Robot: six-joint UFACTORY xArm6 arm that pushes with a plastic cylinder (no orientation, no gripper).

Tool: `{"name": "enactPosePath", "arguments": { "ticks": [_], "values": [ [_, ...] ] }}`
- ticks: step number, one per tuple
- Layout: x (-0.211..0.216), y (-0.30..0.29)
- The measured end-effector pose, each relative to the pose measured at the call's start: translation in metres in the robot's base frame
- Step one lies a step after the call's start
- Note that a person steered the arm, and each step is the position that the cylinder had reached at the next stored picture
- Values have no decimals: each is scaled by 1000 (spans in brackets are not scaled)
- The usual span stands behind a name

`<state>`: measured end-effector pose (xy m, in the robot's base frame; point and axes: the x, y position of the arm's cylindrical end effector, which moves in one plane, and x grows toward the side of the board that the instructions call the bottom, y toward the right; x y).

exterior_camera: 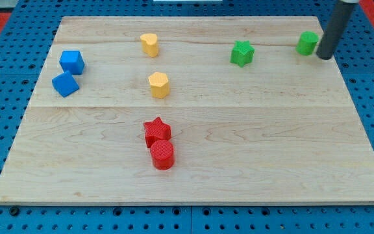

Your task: Place the green circle towards top left

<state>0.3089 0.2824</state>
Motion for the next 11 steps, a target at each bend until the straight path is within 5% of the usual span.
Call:
{"name": "enactPosePath", "arguments": {
  "ticks": [1, 4, 10, 11],
  "values": [
    [-30, -7],
    [-32, -178],
    [-89, -191],
    [-89, -251]
  ]
}}
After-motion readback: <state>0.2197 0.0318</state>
